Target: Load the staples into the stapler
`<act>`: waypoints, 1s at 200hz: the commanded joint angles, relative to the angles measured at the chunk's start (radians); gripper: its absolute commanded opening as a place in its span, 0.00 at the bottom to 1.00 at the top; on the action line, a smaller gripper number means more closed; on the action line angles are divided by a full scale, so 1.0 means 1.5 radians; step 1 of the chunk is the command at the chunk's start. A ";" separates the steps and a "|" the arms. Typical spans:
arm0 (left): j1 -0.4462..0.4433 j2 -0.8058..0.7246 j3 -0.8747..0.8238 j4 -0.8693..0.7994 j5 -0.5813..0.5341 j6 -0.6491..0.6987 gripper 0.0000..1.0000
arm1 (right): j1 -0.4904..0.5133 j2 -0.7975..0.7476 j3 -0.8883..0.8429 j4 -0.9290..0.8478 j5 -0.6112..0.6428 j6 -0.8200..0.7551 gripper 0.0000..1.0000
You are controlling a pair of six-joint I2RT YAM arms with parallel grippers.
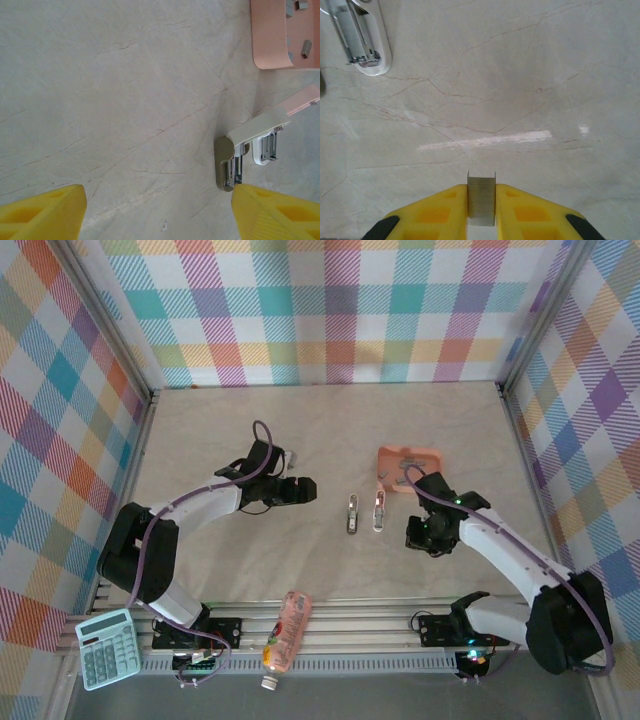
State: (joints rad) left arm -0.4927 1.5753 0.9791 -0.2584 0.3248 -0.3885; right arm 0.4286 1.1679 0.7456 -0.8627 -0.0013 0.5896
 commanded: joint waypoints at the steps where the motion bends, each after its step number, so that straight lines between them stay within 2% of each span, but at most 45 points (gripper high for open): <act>1: -0.008 -0.023 0.012 0.001 0.010 0.000 0.76 | 0.011 0.020 -0.014 0.019 -0.005 0.028 0.19; 200: -0.009 -0.005 0.013 -0.002 0.009 0.001 0.76 | 0.022 0.151 -0.020 0.038 -0.005 0.028 0.20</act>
State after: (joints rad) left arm -0.4961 1.5658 0.9791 -0.2588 0.3248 -0.3885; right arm 0.4534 1.3849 0.7254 -0.8013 -0.0013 0.6212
